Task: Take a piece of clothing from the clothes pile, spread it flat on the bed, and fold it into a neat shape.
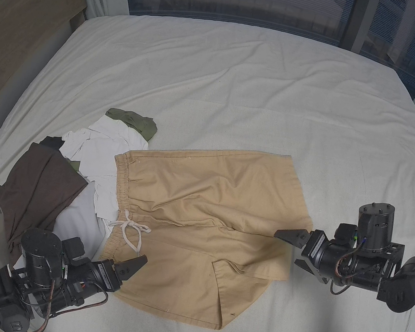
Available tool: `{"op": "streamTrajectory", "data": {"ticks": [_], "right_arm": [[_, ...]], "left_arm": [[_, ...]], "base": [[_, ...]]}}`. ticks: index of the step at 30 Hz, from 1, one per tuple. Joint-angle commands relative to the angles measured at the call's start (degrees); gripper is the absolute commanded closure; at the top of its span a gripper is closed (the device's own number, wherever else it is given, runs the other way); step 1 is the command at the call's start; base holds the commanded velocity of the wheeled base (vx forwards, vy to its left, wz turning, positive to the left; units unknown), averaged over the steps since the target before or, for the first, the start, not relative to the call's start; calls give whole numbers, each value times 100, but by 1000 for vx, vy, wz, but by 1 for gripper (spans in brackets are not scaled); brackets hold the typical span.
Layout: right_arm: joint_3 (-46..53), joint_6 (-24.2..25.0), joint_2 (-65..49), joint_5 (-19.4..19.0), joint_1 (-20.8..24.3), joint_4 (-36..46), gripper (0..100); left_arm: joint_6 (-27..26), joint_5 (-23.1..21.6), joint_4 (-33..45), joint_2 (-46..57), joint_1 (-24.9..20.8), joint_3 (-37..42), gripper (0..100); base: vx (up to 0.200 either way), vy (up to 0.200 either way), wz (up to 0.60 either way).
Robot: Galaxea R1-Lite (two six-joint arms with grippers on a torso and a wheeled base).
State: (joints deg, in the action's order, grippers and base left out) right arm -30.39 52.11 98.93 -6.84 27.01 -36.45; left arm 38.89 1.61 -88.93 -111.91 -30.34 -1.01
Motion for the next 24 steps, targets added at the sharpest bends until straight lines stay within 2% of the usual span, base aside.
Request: {"op": "streamTrajectory", "data": {"ticks": [1,5,11,12,13,16,20,23,24], "right_arm": [[16,-351,-198,25,-109,411,0],[51,-571,-154,209,-276,797,0],[244,-685,-58,227,-434,868,0],[376,-914,-58,227,-460,859,0],[622,-1573,-58,209,-566,824,0],[965,-2882,-40,60,-856,639,0],[1053,-3348,197,-397,-979,270,0],[1053,-3726,338,-415,-961,15,0],[1053,-3805,373,-415,-952,-11,100]], "left_arm": [[5,6,-1,11,-7,101,0],[5,-3,-1,2,-7,101,0],[5,-3,-1,11,2,101,0],[5,-3,-1,11,2,101,0],[5,-3,-1,11,-7,101,0],[5,-3,-1,2,-7,101,0],[5,-3,-1,2,11,101,0],[5,-3,-1,-6,11,101,0],[5,-3,-1,-15,2,101,0]], "base": [[0,0,0],[0,0,0],[0,0,0],[0,0,0],[0,0,0],[0,0,0],[0,0,0],[0,0,0],[0,0,0]]}}
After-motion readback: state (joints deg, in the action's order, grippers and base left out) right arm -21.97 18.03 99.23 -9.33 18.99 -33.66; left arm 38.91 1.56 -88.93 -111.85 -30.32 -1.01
